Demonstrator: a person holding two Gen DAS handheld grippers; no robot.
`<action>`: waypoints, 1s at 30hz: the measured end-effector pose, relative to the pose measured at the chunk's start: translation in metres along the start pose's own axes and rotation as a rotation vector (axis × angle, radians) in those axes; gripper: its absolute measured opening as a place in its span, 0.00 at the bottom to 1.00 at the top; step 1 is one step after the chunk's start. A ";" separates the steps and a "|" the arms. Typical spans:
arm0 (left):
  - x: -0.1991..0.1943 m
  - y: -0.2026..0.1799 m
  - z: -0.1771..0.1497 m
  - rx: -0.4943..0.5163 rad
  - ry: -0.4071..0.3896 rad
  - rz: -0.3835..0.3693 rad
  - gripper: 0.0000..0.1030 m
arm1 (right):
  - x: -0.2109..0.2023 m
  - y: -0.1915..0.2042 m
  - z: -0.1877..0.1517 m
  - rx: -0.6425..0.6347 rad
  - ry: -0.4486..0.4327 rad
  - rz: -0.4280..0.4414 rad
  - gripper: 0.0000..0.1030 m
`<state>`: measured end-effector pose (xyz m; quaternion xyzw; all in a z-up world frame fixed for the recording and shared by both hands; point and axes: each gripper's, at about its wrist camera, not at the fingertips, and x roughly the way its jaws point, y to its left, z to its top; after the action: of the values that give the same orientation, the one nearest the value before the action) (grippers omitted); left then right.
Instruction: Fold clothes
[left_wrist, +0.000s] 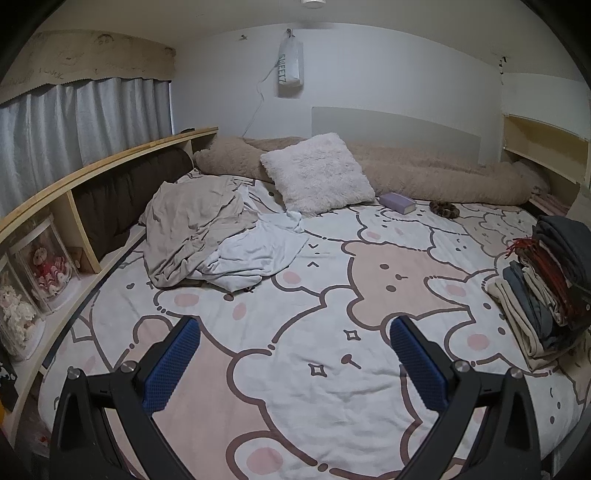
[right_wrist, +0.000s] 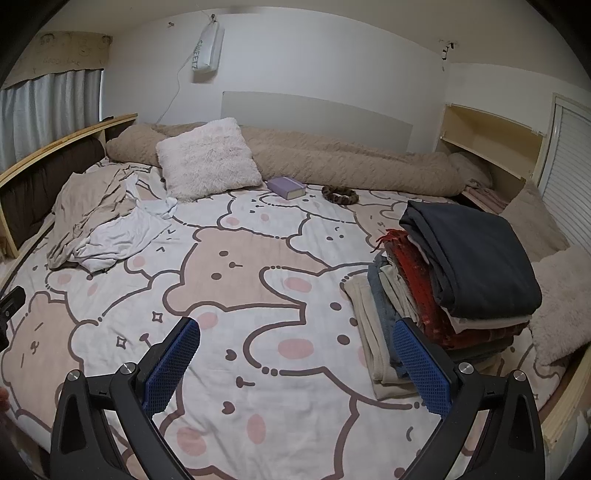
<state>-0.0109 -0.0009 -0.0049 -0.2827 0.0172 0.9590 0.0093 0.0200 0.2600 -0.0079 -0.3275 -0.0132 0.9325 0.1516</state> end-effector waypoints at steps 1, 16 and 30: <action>0.000 0.000 0.000 0.000 -0.003 0.003 1.00 | 0.001 0.000 0.000 -0.001 0.001 -0.001 1.00; 0.024 0.022 0.001 -0.079 -0.106 -0.058 1.00 | 0.019 0.009 0.003 -0.002 0.026 -0.008 1.00; 0.136 0.111 -0.014 -0.020 -0.024 0.116 1.00 | 0.078 0.057 0.014 -0.064 0.104 0.027 1.00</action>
<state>-0.1204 -0.1109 -0.0876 -0.2700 0.0241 0.9613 -0.0488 -0.0619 0.2299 -0.0512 -0.3806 -0.0308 0.9152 0.1287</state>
